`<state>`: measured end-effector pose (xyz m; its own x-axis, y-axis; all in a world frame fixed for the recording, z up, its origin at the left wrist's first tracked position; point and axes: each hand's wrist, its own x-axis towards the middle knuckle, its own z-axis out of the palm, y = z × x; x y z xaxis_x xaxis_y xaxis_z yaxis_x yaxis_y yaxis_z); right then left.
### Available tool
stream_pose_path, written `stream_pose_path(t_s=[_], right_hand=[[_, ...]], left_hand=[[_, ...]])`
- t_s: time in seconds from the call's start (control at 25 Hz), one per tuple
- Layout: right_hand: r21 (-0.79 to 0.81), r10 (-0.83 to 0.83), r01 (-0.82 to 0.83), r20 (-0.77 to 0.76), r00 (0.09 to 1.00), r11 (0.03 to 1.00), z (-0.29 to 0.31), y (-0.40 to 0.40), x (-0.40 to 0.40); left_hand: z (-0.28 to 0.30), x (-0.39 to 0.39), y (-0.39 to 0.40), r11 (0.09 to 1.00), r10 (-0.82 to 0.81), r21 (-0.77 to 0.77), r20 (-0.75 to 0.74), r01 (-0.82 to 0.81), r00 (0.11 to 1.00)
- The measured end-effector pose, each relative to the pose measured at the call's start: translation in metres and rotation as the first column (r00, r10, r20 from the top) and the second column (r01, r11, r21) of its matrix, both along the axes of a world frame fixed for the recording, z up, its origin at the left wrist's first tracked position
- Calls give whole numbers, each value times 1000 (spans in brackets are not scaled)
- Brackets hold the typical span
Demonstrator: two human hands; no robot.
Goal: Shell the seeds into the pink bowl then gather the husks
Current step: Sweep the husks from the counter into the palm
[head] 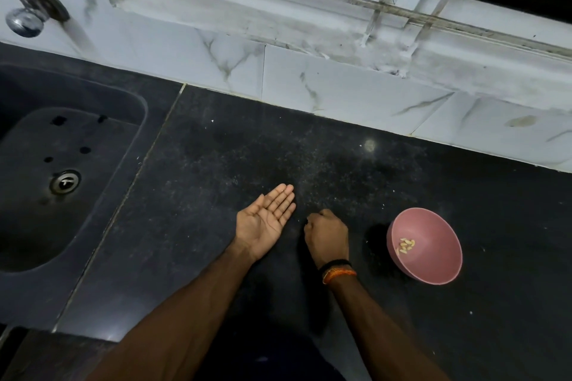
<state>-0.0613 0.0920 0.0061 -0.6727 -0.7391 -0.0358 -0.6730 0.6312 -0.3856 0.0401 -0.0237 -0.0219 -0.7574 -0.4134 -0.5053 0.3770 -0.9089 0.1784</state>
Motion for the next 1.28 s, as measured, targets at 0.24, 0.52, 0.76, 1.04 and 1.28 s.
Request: stream_pose_path(t_s=[0.24, 0.52, 0.76, 1.04, 1.28], right_hand=[[-138, -293, 577, 754, 588, 805, 26, -13, 11], [-46, 230, -229, 363, 903, 972, 51, -48, 20], [124, 379, -405, 188, 906, 906, 54, -54, 23], [126, 429, -423, -17, 903, 897, 57, -58, 19], [156, 452, -448, 11, 892, 880, 68, -54, 15]], left_hand=[[-5, 3, 1, 999, -28, 38, -60, 30, 998], [-10, 6, -3, 995, -55, 72, -102, 62, 993], [-5, 5, 0, 991, -35, 124, -116, 49, 993], [-1, 6, -2, 987, -22, 157, -55, 30, 998], [-2, 5, -2, 991, -37, 124, -53, 44, 998]])
